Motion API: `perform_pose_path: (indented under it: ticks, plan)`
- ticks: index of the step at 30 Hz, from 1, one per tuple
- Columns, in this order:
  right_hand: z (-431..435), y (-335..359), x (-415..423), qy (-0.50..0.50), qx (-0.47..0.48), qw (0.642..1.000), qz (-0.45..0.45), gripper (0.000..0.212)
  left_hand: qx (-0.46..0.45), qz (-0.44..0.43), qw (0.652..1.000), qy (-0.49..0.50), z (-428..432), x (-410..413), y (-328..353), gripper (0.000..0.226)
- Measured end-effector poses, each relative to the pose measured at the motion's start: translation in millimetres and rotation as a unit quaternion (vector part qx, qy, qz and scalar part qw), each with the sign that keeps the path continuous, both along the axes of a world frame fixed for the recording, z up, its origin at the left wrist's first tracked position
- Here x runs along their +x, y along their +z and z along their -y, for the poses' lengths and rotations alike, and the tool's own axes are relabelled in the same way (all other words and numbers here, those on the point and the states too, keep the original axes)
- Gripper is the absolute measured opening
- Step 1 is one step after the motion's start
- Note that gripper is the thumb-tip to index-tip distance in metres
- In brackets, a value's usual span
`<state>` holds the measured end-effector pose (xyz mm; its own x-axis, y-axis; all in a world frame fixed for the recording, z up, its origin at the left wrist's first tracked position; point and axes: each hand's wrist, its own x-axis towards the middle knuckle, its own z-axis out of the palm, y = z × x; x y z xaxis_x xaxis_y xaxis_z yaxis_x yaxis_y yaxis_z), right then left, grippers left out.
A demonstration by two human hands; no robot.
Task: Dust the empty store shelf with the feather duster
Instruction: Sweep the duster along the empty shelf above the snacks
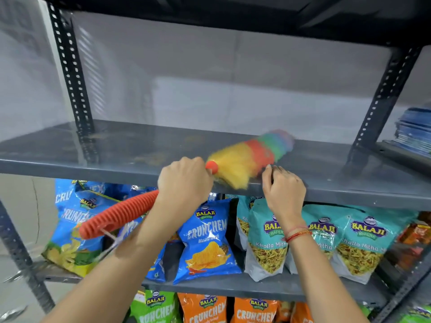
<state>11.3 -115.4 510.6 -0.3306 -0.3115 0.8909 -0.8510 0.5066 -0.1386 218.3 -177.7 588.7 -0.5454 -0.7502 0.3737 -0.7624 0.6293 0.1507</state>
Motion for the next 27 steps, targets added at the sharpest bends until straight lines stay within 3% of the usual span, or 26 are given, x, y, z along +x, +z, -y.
perform_pose_path:
  ticks: [6,10,13,16,22,27]
  plan:
    - [1.3,-0.3,1.6,-0.010,-0.015,1.000,-0.006,0.045,0.037,-0.013,0.998,0.049,28.0,21.3,-5.7,0.048]
    - [0.6,-0.6,2.9,-0.001,-0.013,1.000,0.004,0.045,0.067,-0.036,0.988,0.135,61.6,65.4,-6.3,0.053]
    - [1.9,-0.5,6.9,-0.013,-0.013,1.000,0.018,0.050,0.033,-0.057,0.978,0.200,76.5,106.0,-5.2,0.055]
    - [17.5,-0.2,23.2,-0.016,-0.005,0.999,0.032,0.055,0.000,-0.068,0.981,0.183,74.2,116.5,-10.0,0.054]
    - [79.2,6.1,85.8,0.095,0.006,0.995,0.014,0.047,0.018,-0.049,0.993,0.101,74.1,94.8,-37.0,0.051]
    - [107.2,-1.3,121.8,0.119,0.057,0.991,0.007,0.050,0.032,-0.074,0.983,0.167,88.1,119.0,-31.3,0.048]
